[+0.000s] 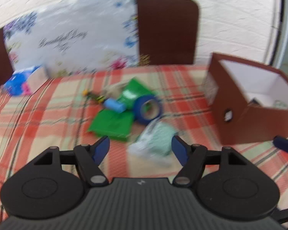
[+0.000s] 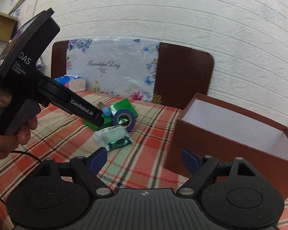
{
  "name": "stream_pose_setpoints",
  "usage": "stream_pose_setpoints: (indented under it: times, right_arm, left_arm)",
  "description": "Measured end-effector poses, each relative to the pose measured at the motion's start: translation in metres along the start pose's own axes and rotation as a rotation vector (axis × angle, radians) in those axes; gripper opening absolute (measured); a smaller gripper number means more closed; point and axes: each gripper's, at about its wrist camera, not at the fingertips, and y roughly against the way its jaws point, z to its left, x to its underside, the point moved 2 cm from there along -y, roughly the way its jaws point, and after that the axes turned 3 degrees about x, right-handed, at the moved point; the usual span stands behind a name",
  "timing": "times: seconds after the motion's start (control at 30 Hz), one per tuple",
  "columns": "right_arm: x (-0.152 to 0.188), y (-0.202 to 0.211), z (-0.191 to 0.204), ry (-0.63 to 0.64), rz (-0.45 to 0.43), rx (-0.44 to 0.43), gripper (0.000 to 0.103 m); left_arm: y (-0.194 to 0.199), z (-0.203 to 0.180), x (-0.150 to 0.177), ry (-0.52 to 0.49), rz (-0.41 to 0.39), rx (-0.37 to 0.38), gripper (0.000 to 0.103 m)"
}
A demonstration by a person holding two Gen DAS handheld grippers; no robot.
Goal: Organize objects
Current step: 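Withdraw the left tool from the box toward the remaining items, then grasp the green-and-white packet with the left tool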
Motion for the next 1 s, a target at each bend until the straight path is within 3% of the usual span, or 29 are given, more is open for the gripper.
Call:
stream_pose_setpoints:
  times: [0.17, 0.37, 0.63, 0.83, 1.0]
  right_arm:
    - [0.001, -0.03, 0.027, 0.037, 0.076, -0.073, 0.078]
    - [0.008, -0.052, 0.052, 0.091, 0.145, -0.116, 0.077]
    - [0.006, -0.098, 0.053, 0.113, 0.19, -0.107, 0.076]
    - [-0.007, -0.144, 0.051, 0.048, 0.204, -0.183, 0.08]
    - [-0.007, -0.147, 0.048, 0.014, 0.203, -0.236, 0.05]
  left_arm:
    - [-0.011, 0.053, 0.028, 0.046, 0.056, -0.076, 0.073]
    - [-0.025, 0.078, 0.037, 0.091, 0.086, -0.078, 0.073]
    - [-0.043, 0.071, 0.028, 0.1, 0.097, -0.036, 0.073]
    - [-0.043, 0.076, 0.018, 0.161, 0.092, 0.056, 0.072]
    - [-0.045, 0.07, 0.011, 0.212, 0.112, 0.186, 0.072]
